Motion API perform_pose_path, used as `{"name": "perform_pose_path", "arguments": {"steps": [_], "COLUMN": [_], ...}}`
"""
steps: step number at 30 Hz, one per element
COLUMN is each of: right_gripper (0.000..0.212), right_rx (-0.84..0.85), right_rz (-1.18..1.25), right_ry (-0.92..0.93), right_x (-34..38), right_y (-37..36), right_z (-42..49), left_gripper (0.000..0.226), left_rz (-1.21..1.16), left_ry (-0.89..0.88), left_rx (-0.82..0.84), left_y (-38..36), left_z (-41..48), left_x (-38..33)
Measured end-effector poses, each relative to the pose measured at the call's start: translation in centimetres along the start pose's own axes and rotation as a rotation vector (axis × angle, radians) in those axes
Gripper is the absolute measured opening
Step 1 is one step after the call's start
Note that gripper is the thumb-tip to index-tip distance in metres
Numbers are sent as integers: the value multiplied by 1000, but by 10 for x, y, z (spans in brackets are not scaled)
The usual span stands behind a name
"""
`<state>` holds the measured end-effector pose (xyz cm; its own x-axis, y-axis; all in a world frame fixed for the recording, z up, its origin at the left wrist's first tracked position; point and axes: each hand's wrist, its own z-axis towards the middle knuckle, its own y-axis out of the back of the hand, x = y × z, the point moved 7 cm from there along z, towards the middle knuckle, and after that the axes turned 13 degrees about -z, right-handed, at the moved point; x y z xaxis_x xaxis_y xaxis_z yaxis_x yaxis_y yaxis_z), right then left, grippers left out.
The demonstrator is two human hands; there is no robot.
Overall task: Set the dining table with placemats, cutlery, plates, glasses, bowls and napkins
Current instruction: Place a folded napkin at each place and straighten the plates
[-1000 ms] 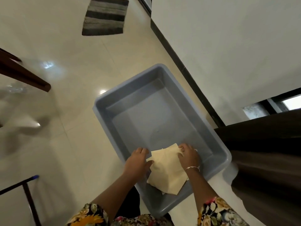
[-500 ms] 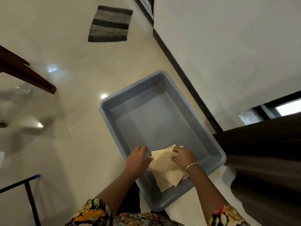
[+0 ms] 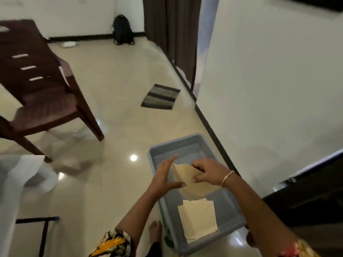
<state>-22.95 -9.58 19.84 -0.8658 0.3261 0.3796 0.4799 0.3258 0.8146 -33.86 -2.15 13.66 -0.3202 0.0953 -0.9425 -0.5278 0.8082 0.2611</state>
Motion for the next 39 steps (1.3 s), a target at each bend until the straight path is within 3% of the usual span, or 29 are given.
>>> {"name": "perform_pose_path", "arguments": {"steps": [4, 7, 9, 11, 13, 16, 24, 27, 30, 35, 39], "right_gripper": [14, 34, 47, 40, 21, 24, 8, 15, 25, 28, 29], "right_rx": [1, 61, 174, 273, 330, 398, 410, 396, 363, 308, 303], "right_rz": [34, 222, 300, 351, 363, 361, 452, 500, 552, 600, 620], "right_ry": [128, 120, 121, 158, 226, 319, 556, 607, 653, 773, 839], "right_x": [49, 67, 83, 104, 139, 204, 397, 467, 536, 641, 706], "right_y": [45, 53, 41, 25, 9, -12, -63, -92, -127, -189, -232], "right_z": [-7, -4, 1, 8, 11, 12, -13, -33, -58, -105, -134], "left_gripper": [44, 48, 39, 31, 39, 51, 33, 34, 16, 22, 53], "left_rz": [-285, -547, -739, -883, -984, -1096, -1010, -860, -648, -425, -324], "left_ry": [70, 122, 135, 147, 146, 118, -31, -102, -176, -211, -228], "left_rx": [2, -136, -274, -398, -530, -715, -1077, -1253, -1406, -1585, -1725], "left_y": [36, 63, 84, 101, 123, 154, 225, 249, 271, 300, 309], "left_z": [-46, -89, -124, -159, -197, -255, -438, -523, -609, -744, -833], "left_x": [-24, -28, -25, -18, -7, 6, 29, 33, 33, 53, 73]}}
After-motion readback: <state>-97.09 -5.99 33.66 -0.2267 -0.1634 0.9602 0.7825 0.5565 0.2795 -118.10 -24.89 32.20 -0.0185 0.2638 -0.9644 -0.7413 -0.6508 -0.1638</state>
